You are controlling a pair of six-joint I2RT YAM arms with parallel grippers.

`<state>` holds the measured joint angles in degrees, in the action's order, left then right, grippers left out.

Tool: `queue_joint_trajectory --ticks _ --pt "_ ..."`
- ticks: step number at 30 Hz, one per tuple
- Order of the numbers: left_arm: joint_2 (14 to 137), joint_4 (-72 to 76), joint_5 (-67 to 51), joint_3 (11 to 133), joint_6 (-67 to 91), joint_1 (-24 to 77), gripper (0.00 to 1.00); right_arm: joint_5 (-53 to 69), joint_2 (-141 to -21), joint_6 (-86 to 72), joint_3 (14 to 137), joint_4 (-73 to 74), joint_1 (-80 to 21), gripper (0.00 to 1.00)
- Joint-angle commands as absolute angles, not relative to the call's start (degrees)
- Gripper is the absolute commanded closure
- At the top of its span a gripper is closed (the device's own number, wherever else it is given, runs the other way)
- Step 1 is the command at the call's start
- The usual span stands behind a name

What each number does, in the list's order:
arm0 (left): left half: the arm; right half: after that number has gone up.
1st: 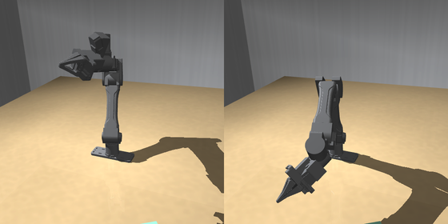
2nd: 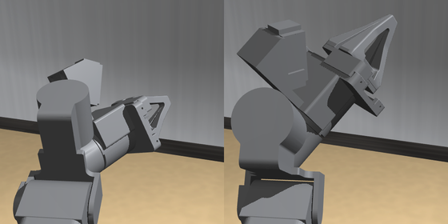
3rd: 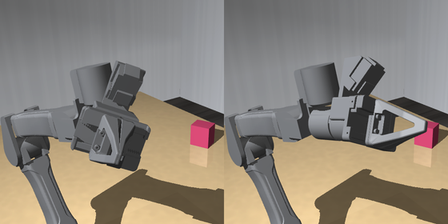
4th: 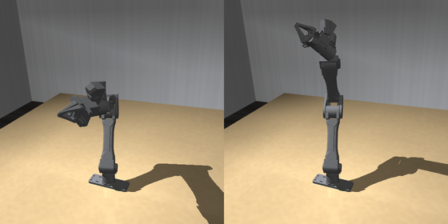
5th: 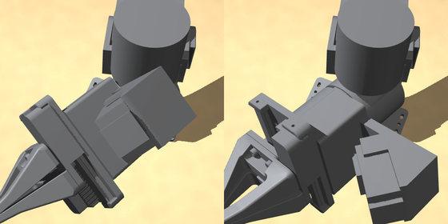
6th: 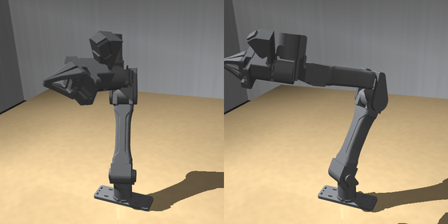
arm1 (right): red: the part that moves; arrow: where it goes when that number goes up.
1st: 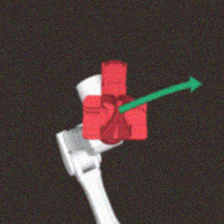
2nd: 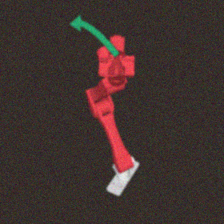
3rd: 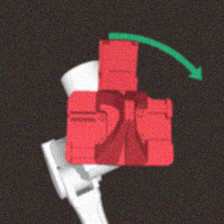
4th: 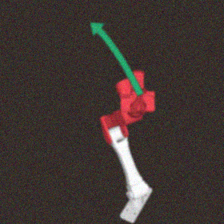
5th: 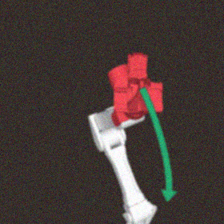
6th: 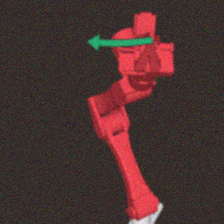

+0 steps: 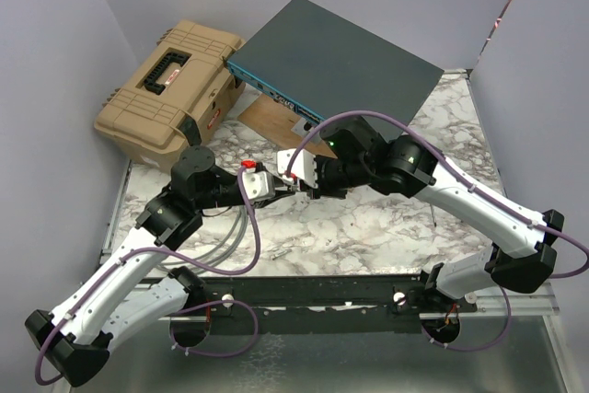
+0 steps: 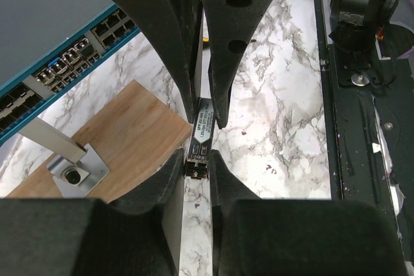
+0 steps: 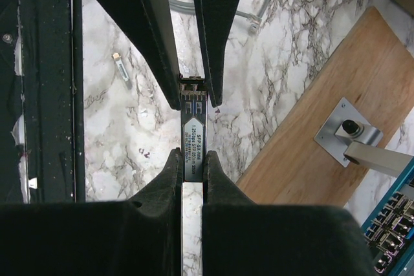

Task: Insert the plug into the switch port
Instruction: Pick up the connector from the center of the board, then insert the connector into the switch port.

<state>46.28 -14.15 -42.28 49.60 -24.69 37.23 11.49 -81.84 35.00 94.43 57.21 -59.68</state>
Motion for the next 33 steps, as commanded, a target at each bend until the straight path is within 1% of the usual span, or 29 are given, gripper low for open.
queue_joint_trajectory --ticks 1,3,5,6,10,12,15,16,18,19,22,27,33 --pt "45.1 -13.4 -43.0 47.9 -24.3 37.3 0.87 11.1 -81.8 34.4 94.6 57.1 -60.0 1.00" --pt "44.9 -13.3 -42.2 47.7 -24.0 37.2 0.92 10.5 -81.4 34.1 93.9 56.3 -60.0 0.99" --pt "44.5 -13.3 -40.8 47.4 -23.8 37.2 1.00 9.2 -80.8 33.2 93.1 55.1 -60.0 0.94" --pt "44.3 -13.3 -39.5 47.1 -23.7 37.2 1.00 8.5 -80.5 32.9 92.8 54.5 -60.0 0.91" --pt "43.1 -13.2 -34.9 46.6 -22.5 37.3 1.00 6.1 -79.3 32.4 91.7 52.4 -60.1 0.68" --pt "42.6 -12.7 -31.4 46.1 -21.5 37.3 1.00 5.2 -78.5 32.0 91.2 51.1 -60.0 0.60" --pt "41.3 -10.3 -23.9 44.7 -18.7 37.3 1.00 2.0 -77.0 30.1 89.8 47.0 -59.8 0.43" --pt "40.9 -9.6 -22.2 44.1 -17.9 37.3 1.00 1.7 -76.4 29.6 89.4 45.7 -59.3 0.41" --pt "40.4 -8.0 -19.2 43.0 -15.7 37.3 1.00 1.2 -75.5 27.7 89.2 42.9 -58.4 0.30" --pt "40.2 -7.1 -18.0 42.5 -14.6 37.3 1.00 0.8 -75.2 26.8 89.3 42.0 -58.0 0.27" --pt "39.8 -3.9 -13.3 40.7 -10.1 37.3 1.00 0.4 -74.6 25.1 89.6 39.7 -56.1 0.22" --pt "38.9 1.2 -5.1 37.7 -5.0 37.3 1.00 -4.1 -74.2 22.1 90.0 36.3 -53.2 0.15" --pt "38.0 6.0 3.3 35.0 -1.6 37.2 1.00 -5.4 -73.5 15.9 90.8 30.7 -44.8 0.07"
